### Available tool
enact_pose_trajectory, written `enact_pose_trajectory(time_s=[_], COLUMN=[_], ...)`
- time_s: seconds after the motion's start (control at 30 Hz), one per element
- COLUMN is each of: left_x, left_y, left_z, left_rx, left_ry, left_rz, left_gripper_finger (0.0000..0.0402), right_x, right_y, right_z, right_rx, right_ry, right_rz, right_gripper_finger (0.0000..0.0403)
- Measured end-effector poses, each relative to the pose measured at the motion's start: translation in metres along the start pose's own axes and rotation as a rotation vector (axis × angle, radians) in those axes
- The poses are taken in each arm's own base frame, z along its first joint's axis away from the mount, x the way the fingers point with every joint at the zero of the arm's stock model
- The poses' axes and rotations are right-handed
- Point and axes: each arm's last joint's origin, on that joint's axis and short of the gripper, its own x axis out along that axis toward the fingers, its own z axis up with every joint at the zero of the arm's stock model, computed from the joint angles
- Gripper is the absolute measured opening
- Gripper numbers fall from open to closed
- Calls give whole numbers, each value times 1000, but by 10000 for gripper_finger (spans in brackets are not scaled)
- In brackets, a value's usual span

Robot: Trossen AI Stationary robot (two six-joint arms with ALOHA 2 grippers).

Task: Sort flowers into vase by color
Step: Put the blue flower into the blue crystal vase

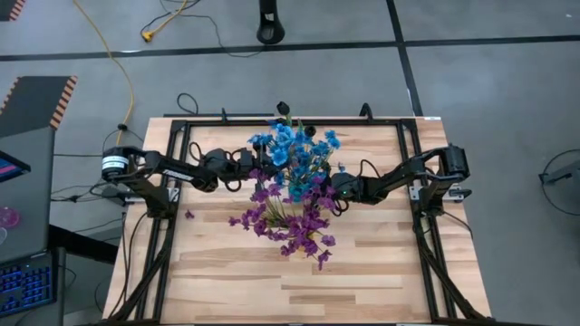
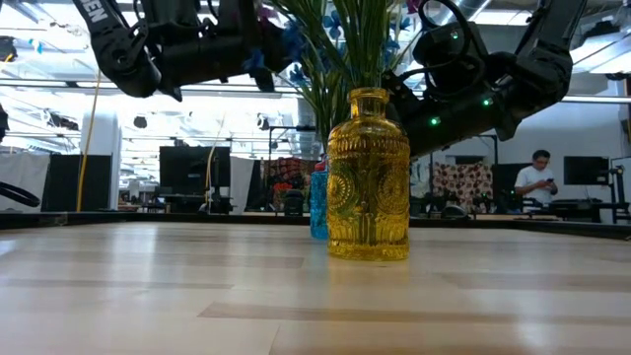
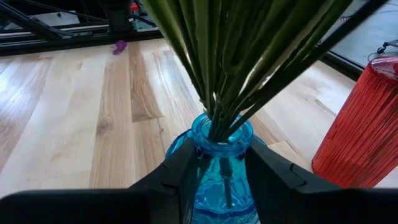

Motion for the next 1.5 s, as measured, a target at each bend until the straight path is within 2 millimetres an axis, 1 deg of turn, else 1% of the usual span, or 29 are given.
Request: enact_pose_trajectory(time_s=[0.17, 0.33, 0.4, 0.63, 0.77, 1.1, 1.5], left_x=[8, 23, 25, 26, 25, 26, 26], left_y=[1, 1, 2, 2, 2, 2, 2], left_z=[-12, -16, -17, -19, -23, -16, -18], left_rx=[-7, -16, -23, -25, -28, 32, 22], left_ry=[31, 28, 33, 47, 91, 17, 34], left_rz=[-20, -67, -70, -70, -70, -74, -74], left_gripper_finger=[9, 9, 9, 9, 9, 9, 9], right_x=[0, 0, 0, 0, 0, 0, 0], right_y=[0, 0, 0, 0, 0, 0, 0], right_z=[0, 0, 0, 0, 0, 0, 0], right_rx=[0, 0, 0, 0, 0, 0, 0], right_ry=[1, 1, 1, 1, 1, 1, 1], right_rz=[0, 0, 0, 0, 0, 0, 0], right_gripper_finger=[148, 150, 150, 149, 151, 151, 150])
